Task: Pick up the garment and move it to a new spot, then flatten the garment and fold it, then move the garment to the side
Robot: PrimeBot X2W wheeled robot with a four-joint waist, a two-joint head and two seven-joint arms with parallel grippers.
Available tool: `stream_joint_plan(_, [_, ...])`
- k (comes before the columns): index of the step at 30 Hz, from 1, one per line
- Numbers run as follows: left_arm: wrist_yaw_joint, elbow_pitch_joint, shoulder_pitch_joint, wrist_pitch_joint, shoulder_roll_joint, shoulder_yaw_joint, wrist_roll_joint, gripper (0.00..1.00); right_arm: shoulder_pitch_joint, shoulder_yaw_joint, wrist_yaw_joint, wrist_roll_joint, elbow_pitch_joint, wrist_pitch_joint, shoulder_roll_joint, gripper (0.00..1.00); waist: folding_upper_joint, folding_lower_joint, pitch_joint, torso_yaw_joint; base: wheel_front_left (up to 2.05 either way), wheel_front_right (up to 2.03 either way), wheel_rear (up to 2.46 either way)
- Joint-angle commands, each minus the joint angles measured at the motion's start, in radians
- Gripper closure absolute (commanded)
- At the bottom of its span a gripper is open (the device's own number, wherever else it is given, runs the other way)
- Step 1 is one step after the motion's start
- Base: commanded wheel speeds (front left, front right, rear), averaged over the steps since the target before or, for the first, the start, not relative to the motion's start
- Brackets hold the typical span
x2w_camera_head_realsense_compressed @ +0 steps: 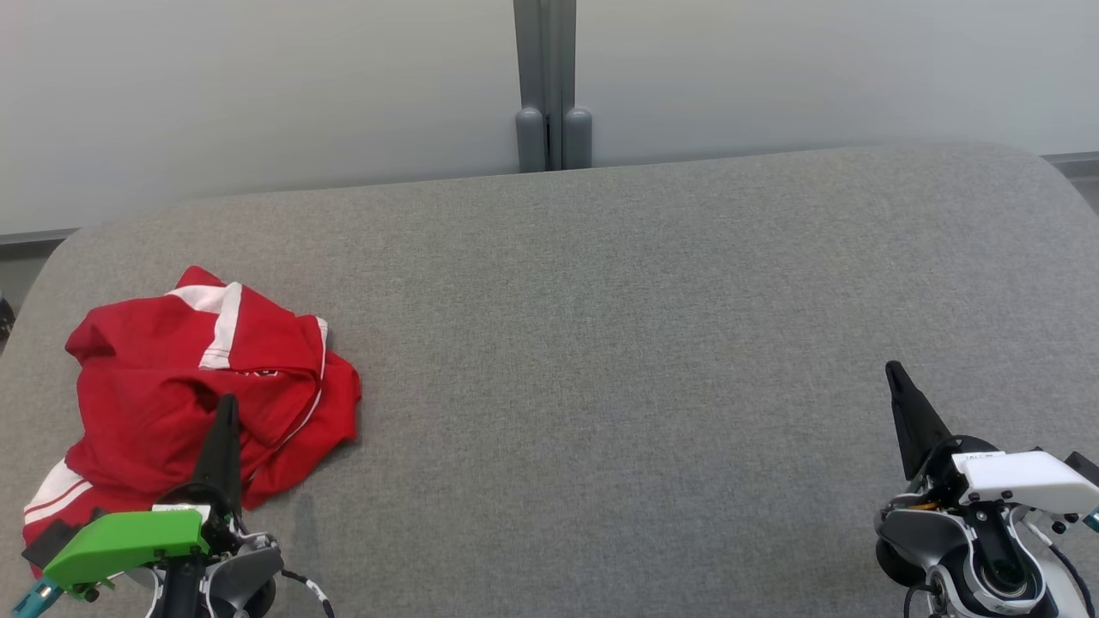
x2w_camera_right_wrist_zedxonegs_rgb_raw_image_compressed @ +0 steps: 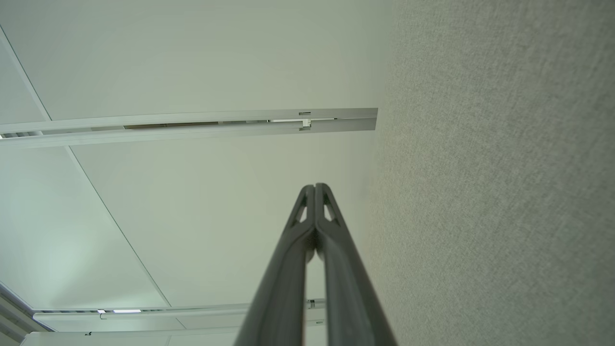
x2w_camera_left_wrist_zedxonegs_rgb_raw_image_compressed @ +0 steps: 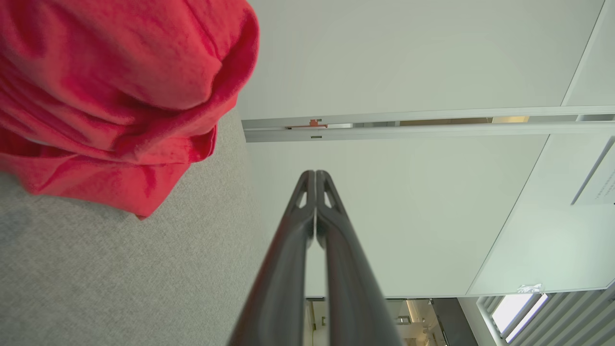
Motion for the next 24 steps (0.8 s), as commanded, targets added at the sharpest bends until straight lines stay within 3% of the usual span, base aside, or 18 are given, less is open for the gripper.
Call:
stream_joint_plan(1, [-0.004,0.0,-0.011,0.002,0.003,0.001,0.005,1.0,-0.005,0.0,0.0,0.007,0.002,0.002,-0.001,1.0,0.0,0.0,0.0,0.0,0.0,0.0,0.0])
stream_joint_plan(24, [-0.004,0.0,-0.011,0.002,0.003,0.001,0.005,1.0,-0.005,0.0,0.0,0.007,0.002,0.002,-0.001,1.0,0.0,0.0,0.0,0.0,0.0,0.0,0.0])
